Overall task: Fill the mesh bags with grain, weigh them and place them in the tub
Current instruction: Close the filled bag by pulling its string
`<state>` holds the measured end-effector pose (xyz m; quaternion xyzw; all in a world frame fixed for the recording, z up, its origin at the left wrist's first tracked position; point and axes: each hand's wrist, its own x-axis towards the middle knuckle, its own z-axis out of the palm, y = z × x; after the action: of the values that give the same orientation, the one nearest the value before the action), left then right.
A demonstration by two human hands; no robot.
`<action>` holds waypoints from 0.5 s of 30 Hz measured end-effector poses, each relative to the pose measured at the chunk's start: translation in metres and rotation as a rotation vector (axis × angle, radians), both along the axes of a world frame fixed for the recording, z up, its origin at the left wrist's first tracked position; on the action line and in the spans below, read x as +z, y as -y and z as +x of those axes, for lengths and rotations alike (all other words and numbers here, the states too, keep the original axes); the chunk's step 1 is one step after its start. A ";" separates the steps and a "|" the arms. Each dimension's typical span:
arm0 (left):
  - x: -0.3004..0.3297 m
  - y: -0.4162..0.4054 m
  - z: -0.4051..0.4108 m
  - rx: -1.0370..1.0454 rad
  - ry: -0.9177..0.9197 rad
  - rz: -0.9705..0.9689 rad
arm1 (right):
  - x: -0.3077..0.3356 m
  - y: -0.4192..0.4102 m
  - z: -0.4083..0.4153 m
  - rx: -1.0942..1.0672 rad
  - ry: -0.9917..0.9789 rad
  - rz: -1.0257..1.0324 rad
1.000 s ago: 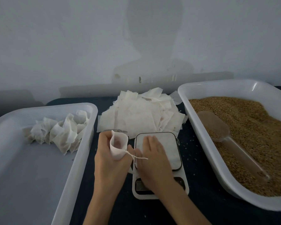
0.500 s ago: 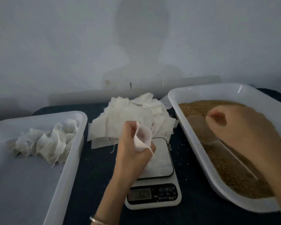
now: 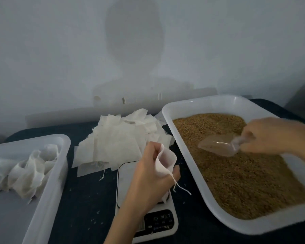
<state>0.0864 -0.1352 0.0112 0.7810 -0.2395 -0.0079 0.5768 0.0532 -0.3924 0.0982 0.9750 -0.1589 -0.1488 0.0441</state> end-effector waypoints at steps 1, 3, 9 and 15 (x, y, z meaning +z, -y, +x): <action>0.000 -0.001 0.000 -0.005 0.010 0.001 | 0.012 0.007 -0.002 -0.025 -0.030 -0.038; 0.001 -0.001 -0.001 -0.008 0.020 0.012 | 0.021 0.013 -0.003 -0.048 -0.112 -0.108; -0.004 0.001 -0.008 -0.017 -0.018 0.053 | -0.038 -0.003 0.011 -0.019 0.017 0.056; -0.003 -0.001 -0.009 -0.026 -0.089 0.019 | -0.067 0.000 0.003 -0.049 0.130 0.132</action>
<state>0.0773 -0.1340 0.0084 0.7820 -0.2238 -0.0524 0.5794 0.0563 -0.3921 0.0310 0.9792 -0.1752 -0.0964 -0.0343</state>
